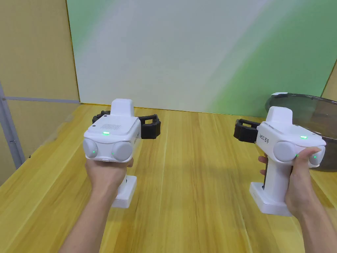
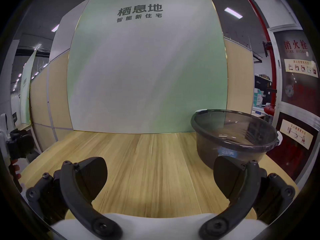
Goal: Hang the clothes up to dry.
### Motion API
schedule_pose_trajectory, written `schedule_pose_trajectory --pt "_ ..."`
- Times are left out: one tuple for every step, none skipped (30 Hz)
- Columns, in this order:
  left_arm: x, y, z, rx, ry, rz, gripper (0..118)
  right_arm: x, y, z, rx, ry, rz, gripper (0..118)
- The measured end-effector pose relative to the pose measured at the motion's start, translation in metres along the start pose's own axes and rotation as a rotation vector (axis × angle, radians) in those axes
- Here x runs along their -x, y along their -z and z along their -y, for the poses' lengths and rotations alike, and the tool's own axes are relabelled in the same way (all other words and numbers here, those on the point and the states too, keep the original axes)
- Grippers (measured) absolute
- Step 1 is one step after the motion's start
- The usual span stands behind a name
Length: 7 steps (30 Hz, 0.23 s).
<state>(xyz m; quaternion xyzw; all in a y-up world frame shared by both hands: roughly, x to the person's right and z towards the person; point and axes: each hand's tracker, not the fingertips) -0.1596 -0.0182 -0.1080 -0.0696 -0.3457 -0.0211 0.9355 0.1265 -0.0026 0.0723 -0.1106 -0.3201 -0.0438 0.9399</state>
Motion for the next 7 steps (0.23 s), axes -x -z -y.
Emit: schedule_pose_trajectory --pt "0.0018 -0.0018 -0.0002 0.003 -0.02 0.02 118 -0.0013 -0.0017 0.0 -0.009 0.015 -0.013 118" --pt "0.0017 -0.0027 -0.0002 0.005 -0.019 0.021 118 -0.0025 -0.0012 -0.0014 0.009 0.03 -0.029 118" --pt "0.0011 -0.0034 0.0006 0.003 -0.01 0.021 118 -0.0034 -0.0004 -0.0021 0.013 0.035 -0.033 118" --pt "0.0004 -0.0038 0.001 0.002 -0.004 0.019 118 -0.004 0.0003 -0.0012 0.011 0.032 -0.029 118" --pt "-0.0001 -0.0041 0.0009 -0.003 0.002 0.015 118 -0.0045 0.0004 -0.0007 0.009 0.026 -0.029 118" --pt "-0.0002 -0.0051 0.0011 0.0 0.002 0.016 118 -0.004 -0.0002 -0.0001 0.006 0.019 -0.022 118" --pt "0.0003 -0.0063 0.0021 0.004 0.001 0.02 118 -0.0027 -0.0015 0.0008 0.003 -0.001 -0.009 118"
